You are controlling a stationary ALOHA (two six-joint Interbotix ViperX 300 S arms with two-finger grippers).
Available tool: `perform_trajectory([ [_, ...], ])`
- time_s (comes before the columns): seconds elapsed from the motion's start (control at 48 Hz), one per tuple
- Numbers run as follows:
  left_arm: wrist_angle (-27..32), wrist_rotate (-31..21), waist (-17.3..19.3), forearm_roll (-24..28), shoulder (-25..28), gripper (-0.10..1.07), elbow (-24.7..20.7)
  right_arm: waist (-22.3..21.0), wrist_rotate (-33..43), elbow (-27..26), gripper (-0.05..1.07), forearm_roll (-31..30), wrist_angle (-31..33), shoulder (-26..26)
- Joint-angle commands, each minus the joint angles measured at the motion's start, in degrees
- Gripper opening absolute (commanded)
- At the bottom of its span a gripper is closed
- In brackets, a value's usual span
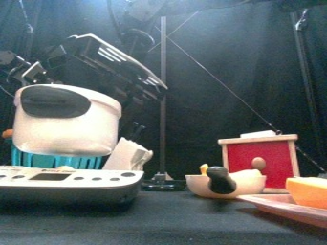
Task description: Place pot to top of table
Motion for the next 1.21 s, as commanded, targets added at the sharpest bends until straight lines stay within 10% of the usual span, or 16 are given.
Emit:
perform_trajectory([
  [0.0, -0.3, -0.1, 0.2, 0.0, 0.1, 0.84, -0.6, -1.0, -0.1, -0.9, 0.35, -0.4, -0.2, -4.5],
  [1.188, 0.1, 0.0, 0.2, -0.1, 0.1, 0.84, -0.3, -30.0, -3.8, 28.8, 0.34, -0.7, -9.1, -25.4],
])
